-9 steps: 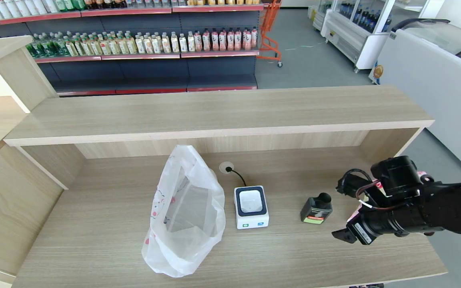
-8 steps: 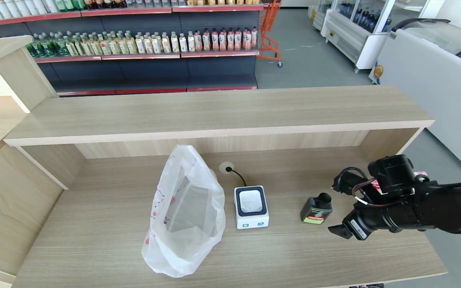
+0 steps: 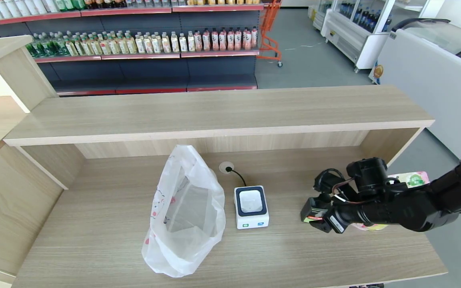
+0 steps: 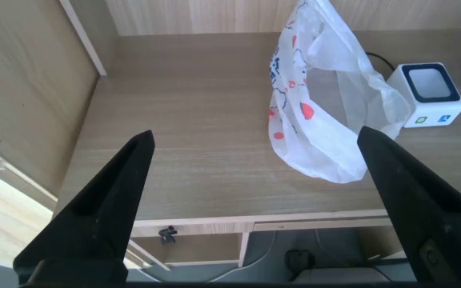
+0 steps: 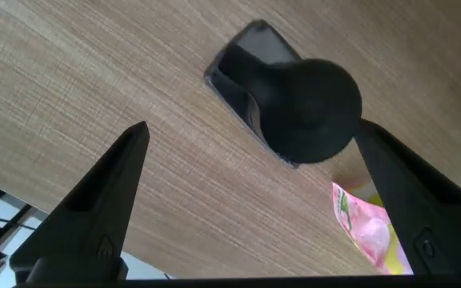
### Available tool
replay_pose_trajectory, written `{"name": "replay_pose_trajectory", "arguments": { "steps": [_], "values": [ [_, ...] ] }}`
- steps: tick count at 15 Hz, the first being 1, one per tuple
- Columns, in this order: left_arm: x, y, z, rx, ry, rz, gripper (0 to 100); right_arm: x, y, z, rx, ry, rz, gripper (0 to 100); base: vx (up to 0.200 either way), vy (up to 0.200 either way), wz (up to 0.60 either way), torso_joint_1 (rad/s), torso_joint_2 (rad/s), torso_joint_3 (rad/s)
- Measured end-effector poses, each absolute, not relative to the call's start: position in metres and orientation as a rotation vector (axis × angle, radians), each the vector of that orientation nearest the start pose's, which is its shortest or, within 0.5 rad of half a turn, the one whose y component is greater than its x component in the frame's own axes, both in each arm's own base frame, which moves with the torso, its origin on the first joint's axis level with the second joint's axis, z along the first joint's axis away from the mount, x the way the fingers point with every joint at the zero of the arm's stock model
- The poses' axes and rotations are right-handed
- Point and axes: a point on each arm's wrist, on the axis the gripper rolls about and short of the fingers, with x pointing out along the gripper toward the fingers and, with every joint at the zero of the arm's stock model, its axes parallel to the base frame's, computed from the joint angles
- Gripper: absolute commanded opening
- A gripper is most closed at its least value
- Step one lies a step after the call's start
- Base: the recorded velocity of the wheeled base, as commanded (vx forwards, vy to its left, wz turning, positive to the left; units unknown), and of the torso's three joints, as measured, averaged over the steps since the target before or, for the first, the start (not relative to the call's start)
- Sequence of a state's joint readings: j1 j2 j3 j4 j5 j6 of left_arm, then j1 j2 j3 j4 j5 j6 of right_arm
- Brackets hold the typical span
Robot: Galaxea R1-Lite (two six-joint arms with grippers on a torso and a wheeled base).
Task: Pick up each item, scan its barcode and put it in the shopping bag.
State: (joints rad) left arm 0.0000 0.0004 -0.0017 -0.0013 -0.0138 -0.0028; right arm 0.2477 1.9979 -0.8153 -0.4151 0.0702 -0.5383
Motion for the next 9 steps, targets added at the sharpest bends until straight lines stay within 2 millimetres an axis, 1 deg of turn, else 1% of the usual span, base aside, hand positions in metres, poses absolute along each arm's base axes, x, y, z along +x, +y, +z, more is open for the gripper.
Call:
{"name": "replay_pose_trajectory", "arguments": {
  "steps": [3,5,7,8,9],
  "values": [
    [-0.023,0.000,0.076,-0.003,-0.003,-0.014,100,0.336,0.095,0.062,-0.580,0.629,0.533,100,0.000,0.000,0.00,0.000,0.00,0.000],
    [-0.023,0.000,0.076,-0.003,-0.003,-0.014,100,0.342,0.099,0.057,-0.582,0.630,0.542,100,0.000,0.000,0.00,0.000,0.00,0.000],
    [-0.023,0.000,0.076,-0.003,-0.003,-0.014,100,0.348,0.103,0.054,-0.566,0.594,0.563,100,0.000,0.000,0.00,0.000,0.00,0.000],
    [-0.023,0.000,0.076,-0.003,-0.003,-0.014,100,0.350,0.104,0.052,-0.562,0.585,0.574,0,0.000,0.000,0.00,0.000,0.00,0.000],
    [-0.023,0.000,0.076,-0.003,-0.003,-0.014,100,0.351,0.105,0.049,-0.563,0.586,0.579,0,0.000,0.000,0.00,0.000,0.00,0.000]
  ]
}}
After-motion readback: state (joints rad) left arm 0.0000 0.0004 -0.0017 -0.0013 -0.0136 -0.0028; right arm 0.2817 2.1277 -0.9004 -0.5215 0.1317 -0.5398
